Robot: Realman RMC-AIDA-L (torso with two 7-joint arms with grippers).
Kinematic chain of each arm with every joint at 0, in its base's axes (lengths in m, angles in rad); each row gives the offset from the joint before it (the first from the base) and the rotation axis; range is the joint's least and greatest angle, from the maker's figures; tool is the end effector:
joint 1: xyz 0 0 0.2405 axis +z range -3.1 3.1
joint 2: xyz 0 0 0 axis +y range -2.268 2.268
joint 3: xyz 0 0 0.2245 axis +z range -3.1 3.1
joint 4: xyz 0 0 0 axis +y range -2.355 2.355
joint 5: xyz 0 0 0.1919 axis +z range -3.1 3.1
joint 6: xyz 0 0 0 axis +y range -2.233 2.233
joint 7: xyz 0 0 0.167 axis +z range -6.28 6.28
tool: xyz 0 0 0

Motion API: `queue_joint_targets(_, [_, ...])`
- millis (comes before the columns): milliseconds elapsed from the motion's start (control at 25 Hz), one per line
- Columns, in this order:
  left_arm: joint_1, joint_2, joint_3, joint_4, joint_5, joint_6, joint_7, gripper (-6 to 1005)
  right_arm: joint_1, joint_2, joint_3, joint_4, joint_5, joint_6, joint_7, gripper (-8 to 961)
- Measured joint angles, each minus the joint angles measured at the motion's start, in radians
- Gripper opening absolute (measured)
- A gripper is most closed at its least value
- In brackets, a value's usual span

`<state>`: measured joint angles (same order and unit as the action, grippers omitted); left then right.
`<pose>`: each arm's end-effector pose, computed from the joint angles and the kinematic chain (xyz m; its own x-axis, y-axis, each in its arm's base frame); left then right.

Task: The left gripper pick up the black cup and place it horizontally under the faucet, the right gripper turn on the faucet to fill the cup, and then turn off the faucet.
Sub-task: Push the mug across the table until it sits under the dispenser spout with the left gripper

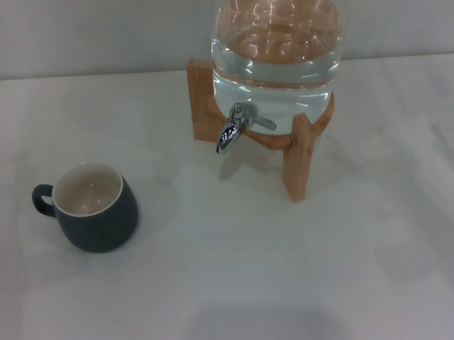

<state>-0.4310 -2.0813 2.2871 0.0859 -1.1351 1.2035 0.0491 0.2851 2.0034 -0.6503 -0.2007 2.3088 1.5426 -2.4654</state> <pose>-0.3281 0.3253 0.0540 0.8010 -0.0527 0.5964 0.5965 0.1556 -0.7874 0.3086 0.2870 0.1150 0.5125 0.2886 -0.8087 -0.7890 -0.2133 -0.5761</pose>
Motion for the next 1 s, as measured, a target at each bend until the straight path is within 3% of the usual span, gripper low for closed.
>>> queue_joint_targets(1000, [-0.006, -0.002, 0.0, 0.029, 0.061, 0.011, 0.015, 879, -0.004, 0.0, 0.0, 0.003, 0.0, -0.003, 0.0, 843])
